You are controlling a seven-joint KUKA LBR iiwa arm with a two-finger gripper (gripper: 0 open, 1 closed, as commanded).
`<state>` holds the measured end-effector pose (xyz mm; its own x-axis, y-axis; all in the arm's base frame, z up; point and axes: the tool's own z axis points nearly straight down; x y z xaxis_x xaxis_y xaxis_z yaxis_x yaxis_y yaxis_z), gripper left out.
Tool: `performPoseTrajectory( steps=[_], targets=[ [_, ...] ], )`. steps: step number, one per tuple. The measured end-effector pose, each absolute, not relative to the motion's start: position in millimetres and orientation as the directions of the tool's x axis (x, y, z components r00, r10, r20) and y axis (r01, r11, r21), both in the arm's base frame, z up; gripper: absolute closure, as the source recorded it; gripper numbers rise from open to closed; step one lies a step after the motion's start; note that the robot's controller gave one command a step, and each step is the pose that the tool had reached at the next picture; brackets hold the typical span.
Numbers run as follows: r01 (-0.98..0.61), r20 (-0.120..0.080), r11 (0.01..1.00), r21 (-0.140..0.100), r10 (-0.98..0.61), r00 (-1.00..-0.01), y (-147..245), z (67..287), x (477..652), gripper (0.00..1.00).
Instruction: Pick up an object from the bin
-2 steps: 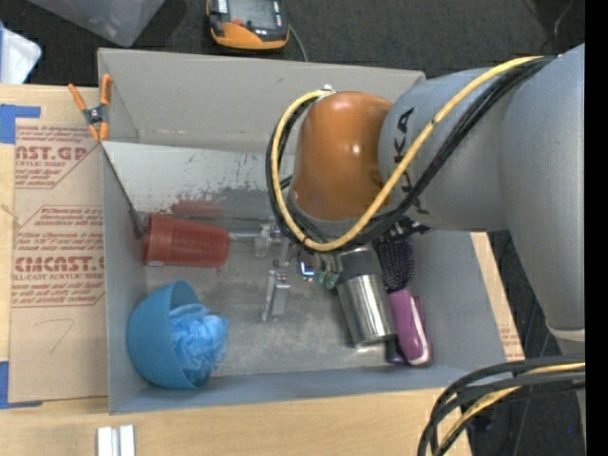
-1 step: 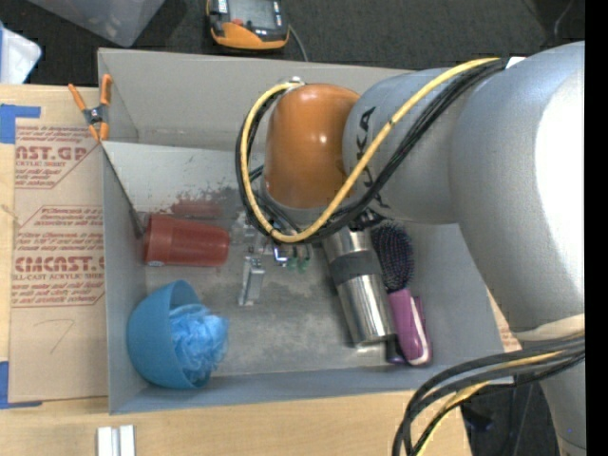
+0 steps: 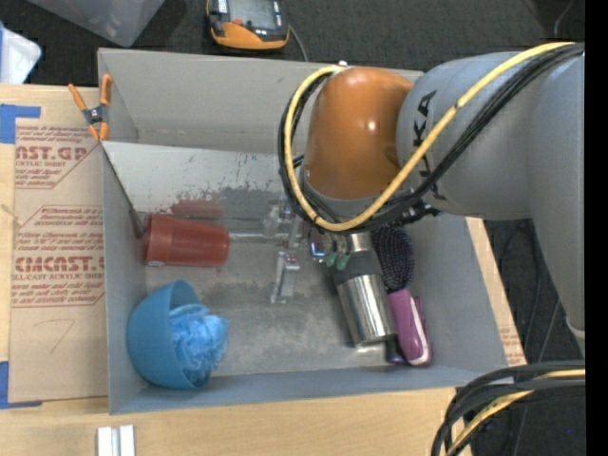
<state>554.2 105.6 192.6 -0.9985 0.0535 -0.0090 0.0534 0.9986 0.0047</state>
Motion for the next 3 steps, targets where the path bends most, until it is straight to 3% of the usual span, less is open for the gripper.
performPoseTrajectory(
  steps=[1, 2, 3],
  targets=[
    [0.281, -0.005, 0.96, 0.008, 0.281, -0.96, 121.4, 136.3, 575.3, 0.0],
    [0.098, -0.012, 0.995, 0.005, 0.098, -0.995, 79.1, 163.5, 564.0, 0.0],
    [0.302, -0.001, 0.953, 0.007, 0.302, -0.953, 59.3, 237.4, 543.0, 0.0]
  ],
)
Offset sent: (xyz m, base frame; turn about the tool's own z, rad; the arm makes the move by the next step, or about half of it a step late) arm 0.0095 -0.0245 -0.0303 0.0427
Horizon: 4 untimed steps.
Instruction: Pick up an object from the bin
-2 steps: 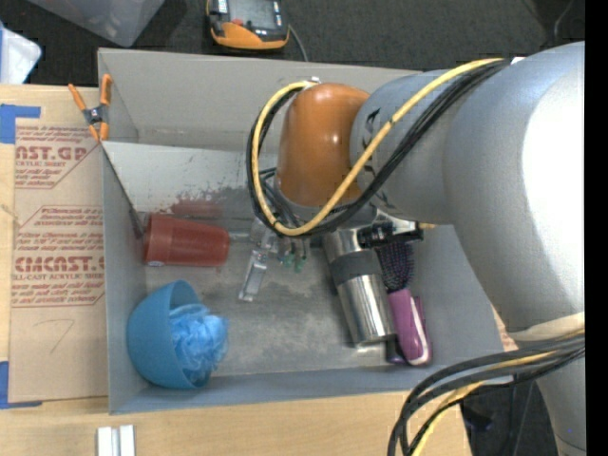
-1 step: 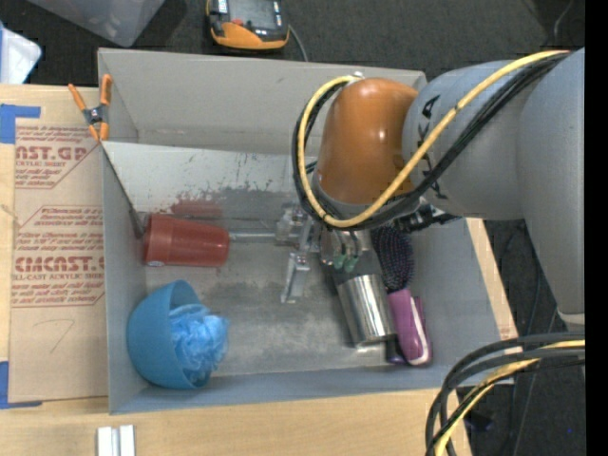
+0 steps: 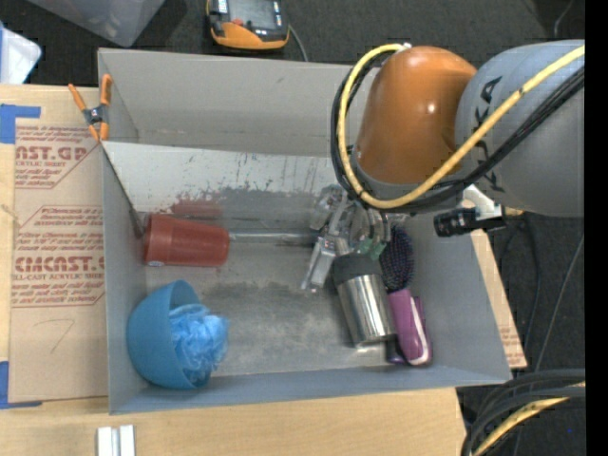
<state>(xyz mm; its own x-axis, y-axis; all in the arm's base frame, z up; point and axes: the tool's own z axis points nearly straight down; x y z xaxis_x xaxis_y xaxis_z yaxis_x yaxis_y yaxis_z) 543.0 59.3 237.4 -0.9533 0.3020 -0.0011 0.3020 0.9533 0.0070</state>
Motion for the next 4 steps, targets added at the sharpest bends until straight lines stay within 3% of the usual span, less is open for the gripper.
performPoseTrajectory(
  steps=[1, 2, 3, 4],
  targets=[
    [0.33, -0.012, 0.944, 0.009, 0.33, -0.944, 47.0, 157.8, 575.7, 0.0],
    [0.358, -0.011, 0.934, 0.011, 0.358, -0.934, 42.8, 159.8, 554.4, 0.0],
    [0.413, -0.016, 0.91, 0.017, 0.414, -0.91, 27.4, 156.3, 561.3, 0.0],
    [0.416, -0.013, 0.909, 0.013, 0.416, -0.909, -4.5, 167.7, 572.7, 0.0]
  ],
)
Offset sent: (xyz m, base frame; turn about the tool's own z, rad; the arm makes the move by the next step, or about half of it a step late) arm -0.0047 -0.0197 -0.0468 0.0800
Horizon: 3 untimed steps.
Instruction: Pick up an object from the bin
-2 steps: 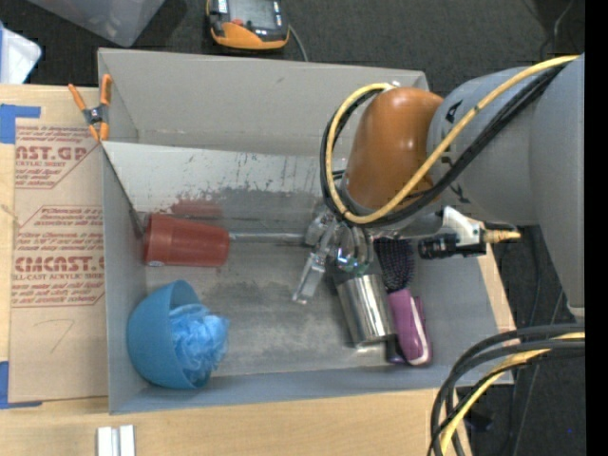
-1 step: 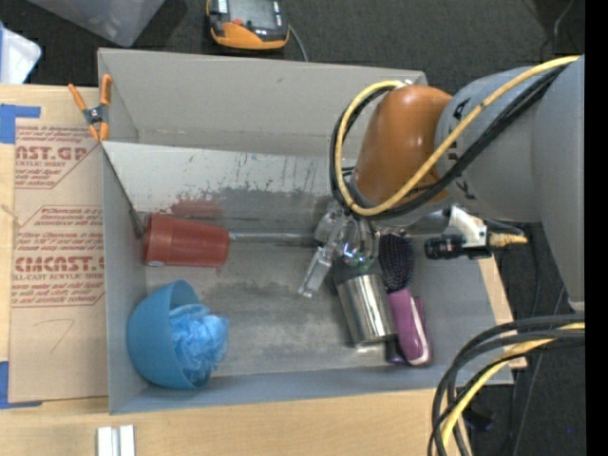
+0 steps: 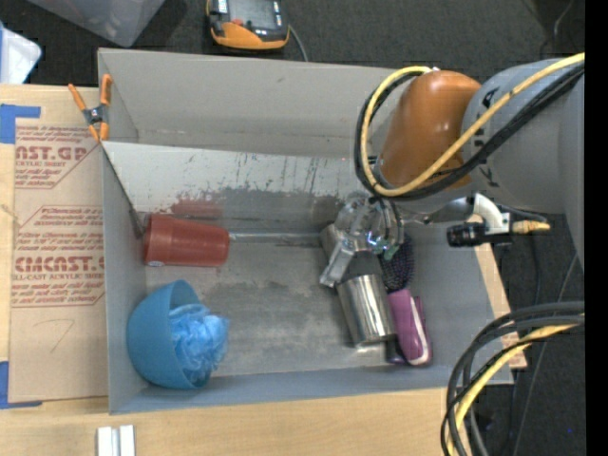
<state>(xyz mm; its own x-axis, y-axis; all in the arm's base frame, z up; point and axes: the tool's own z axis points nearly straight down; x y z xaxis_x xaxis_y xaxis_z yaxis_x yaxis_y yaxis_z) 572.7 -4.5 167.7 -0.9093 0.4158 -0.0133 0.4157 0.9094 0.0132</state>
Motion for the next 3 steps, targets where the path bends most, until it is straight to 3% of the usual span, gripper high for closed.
performPoseTrajectory(
  steps=[1, 2, 3],
  targets=[
    [0.463, -0.015, 0.886, 0.018, 0.464, -0.886, -22.3, 133.1, 562.2, 0.0],
    [0.265, -0.031, 0.964, 0.014, 0.265, -0.964, -32.0, 116.9, 569.1, 0.0],
    [0.266, -0.037, 0.963, 0.032, 0.267, -0.963, -33.4, 104.8, 552.6, 0.0]
  ],
)
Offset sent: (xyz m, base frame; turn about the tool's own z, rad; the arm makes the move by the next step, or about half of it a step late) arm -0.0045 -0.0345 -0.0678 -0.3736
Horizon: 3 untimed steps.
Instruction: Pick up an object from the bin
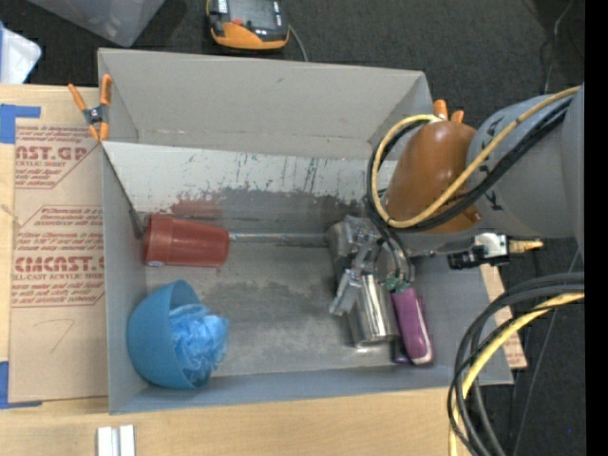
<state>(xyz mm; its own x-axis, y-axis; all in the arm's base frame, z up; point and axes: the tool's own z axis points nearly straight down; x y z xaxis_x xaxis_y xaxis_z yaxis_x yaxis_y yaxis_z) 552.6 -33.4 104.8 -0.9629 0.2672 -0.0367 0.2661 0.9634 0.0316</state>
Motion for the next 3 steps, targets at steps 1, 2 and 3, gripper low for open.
performPoseTrajectory(
  steps=[1, 2, 3],
  targets=[
    [0.122, -0.039, 0.992, 0.011, 0.122, -0.992, -65.3, 194.4, 546.6, 0.0],
    [0.052, -0.043, 0.998, 0.026, 0.053, -0.998, -43.4, 106.8, 549.4, 0.0],
    [0.098, -0.06, 0.995, 0.011, 0.098, -0.993, -72.4, 181.2, 549.6, 1.0]
  ],
)
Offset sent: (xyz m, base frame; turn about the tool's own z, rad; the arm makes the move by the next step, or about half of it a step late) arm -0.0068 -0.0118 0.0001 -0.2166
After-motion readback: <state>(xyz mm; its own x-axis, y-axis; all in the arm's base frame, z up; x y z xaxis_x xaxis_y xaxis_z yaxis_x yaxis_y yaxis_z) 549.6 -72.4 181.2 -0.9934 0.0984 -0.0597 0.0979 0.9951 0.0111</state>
